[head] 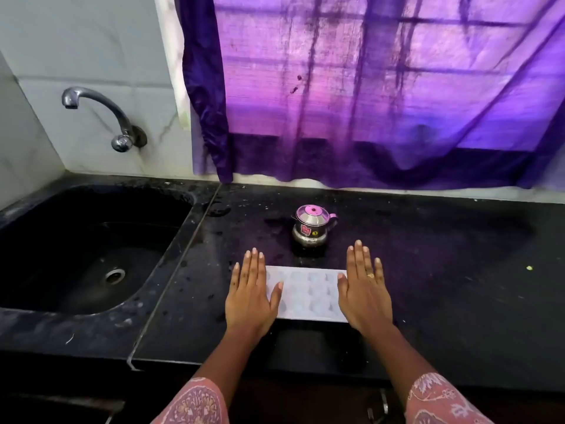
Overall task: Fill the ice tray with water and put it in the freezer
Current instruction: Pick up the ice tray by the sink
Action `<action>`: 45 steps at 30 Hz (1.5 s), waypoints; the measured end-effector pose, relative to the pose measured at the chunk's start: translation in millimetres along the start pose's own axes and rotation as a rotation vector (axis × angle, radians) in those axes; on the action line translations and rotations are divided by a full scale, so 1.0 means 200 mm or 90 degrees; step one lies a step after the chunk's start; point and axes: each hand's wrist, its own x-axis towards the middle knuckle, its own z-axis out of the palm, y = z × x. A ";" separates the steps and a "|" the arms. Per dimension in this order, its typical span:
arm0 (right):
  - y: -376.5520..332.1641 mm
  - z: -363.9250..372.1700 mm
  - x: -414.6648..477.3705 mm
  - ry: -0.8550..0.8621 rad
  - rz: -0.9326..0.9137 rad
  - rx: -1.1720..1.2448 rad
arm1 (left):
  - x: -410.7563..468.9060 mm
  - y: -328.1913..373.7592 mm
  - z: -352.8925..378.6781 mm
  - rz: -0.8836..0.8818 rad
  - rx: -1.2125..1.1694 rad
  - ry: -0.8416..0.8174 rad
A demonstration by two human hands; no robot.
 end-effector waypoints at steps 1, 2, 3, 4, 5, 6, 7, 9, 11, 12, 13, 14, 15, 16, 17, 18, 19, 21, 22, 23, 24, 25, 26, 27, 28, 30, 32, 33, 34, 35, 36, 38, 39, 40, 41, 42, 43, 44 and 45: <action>0.01 0.02 -0.01 0.004 0.004 -0.006 | 0.00 -0.02 0.02 0.009 0.007 0.047; 0.01 0.04 -0.02 0.009 -0.004 -0.008 | -0.01 -0.02 0.02 0.012 0.016 0.040; 0.02 0.06 -0.03 0.005 -0.004 -0.012 | -0.03 -0.02 0.04 0.015 0.033 0.047; 0.03 0.09 -0.05 -0.011 0.000 -0.017 | -0.05 -0.03 0.06 0.010 0.051 0.033; 0.03 0.10 -0.06 -0.025 0.004 -0.030 | -0.06 -0.04 0.07 0.005 0.058 0.028; 0.03 0.10 -0.07 -0.048 0.008 -0.053 | -0.06 -0.04 0.07 0.000 0.074 0.005; 0.03 0.10 -0.09 -0.071 0.017 -0.069 | -0.06 -0.05 0.07 -0.009 0.074 -0.004; 0.04 0.09 -0.10 -0.121 0.031 -0.085 | -0.07 -0.06 0.07 -0.031 0.064 -0.041; 0.05 0.08 -0.12 -0.165 0.034 -0.095 | -0.08 -0.06 0.07 -0.049 0.037 -0.070; 0.05 0.07 -0.13 -0.176 0.030 -0.092 | -0.08 -0.06 0.06 -0.048 0.019 -0.082; 0.05 0.06 -0.13 -0.181 0.030 -0.083 | -0.08 -0.06 0.05 -0.047 -0.006 -0.085; 0.06 0.06 -0.13 -0.184 0.034 -0.069 | -0.08 -0.07 0.04 -0.048 -0.029 -0.081; 0.06 0.06 -0.14 -0.184 0.044 -0.052 | -0.08 -0.07 0.03 -0.049 -0.046 -0.073; 0.06 0.05 -0.14 -0.182 0.057 -0.031 | -0.08 -0.07 0.02 -0.049 -0.055 -0.066; 0.06 0.05 -0.14 -0.173 0.070 -0.013 | -0.07 -0.07 0.01 -0.054 -0.062 -0.060; 0.05 0.04 -0.14 -0.164 0.080 0.002 | -0.06 -0.07 0.01 -0.067 -0.071 -0.059; 0.04 0.03 -0.14 -0.157 0.087 0.015 | -0.05 -0.08 0.01 -0.084 -0.087 -0.064; 0.02 0.02 -0.12 -0.154 0.097 0.039 | -0.02 -0.08 0.02 -0.100 -0.146 -0.088; 0.02 0.02 -0.11 -0.156 0.097 0.047 | -0.01 -0.09 0.03 -0.095 -0.193 -0.095; 0.02 0.02 -0.10 -0.161 0.098 0.054 | 0.00 -0.10 0.03 -0.089 -0.240 -0.097; 0.02 0.03 -0.09 -0.163 0.102 0.061 | 0.00 -0.10 0.03 -0.089 -0.281 -0.092; 0.02 0.02 -0.08 -0.161 0.102 0.070 | 0.00 -0.11 0.02 -0.095 -0.314 -0.083; 0.02 0.02 -0.07 -0.154 0.099 0.079 | 0.00 -0.12 0.01 -0.100 -0.339 -0.072; 0.01 0.01 -0.05 -0.145 0.093 0.085 | 0.00 -0.12 -0.01 -0.107 -0.356 -0.059; 0.00 0.00 -0.04 -0.140 0.086 0.090 | 0.00 -0.14 -0.03 -0.114 -0.369 -0.046; -0.03 -0.02 0.01 -0.135 0.077 0.111 | 0.02 -0.16 -0.07 -0.135 -0.397 -0.020; -0.09 -0.03 0.08 -0.129 0.065 0.143 | 0.06 -0.20 -0.12 -0.159 -0.431 0.017; -0.12 -0.03 0.11 -0.128 0.056 0.155 | 0.08 -0.22 -0.15 -0.174 -0.449 0.032; -0.15 -0.03 0.15 -0.131 0.046 0.167 | 0.11 -0.25 -0.18 -0.187 -0.468 0.047; -0.19 -0.04 0.18 -0.134 0.038 0.176 | 0.13 -0.28 -0.20 -0.197 -0.482 0.057; -0.23 -0.04 0.22 -0.136 0.031 0.194 | 0.16 -0.32 -0.23 -0.204 -0.487 0.072; -0.31 -0.03 0.30 -0.132 0.016 0.248 | 0.21 -0.40 -0.28 -0.221 -0.483 0.097; -0.35 -0.02 0.34 -0.130 0.010 0.293 | 0.24 -0.44 -0.31 -0.234 -0.487 0.103; -0.38 -0.01 0.38 -0.125 0.006 0.348 | 0.26 -0.49 -0.33 -0.248 -0.501 0.107; -0.42 0.00 0.42 -0.113 -0.007 0.406 | 0.27 -0.54 -0.36 -0.268 -0.514 0.108; -0.47 0.00 0.46 -0.100 -0.018 0.452 | 0.28 -0.60 -0.38 -0.283 -0.523 0.112; -0.51 0.01 0.50 -0.095 -0.026 0.470 | 0.29 -0.66 -0.41 -0.295 -0.532 0.118; -0.57 0.01 0.53 -0.102 -0.032 0.473 | 0.29 -0.72 -0.42 -0.303 -0.547 0.131; -0.62 0.01 0.57 -0.115 -0.039 0.478 | 0.28 -0.78 -0.43 -0.315 -0.569 0.143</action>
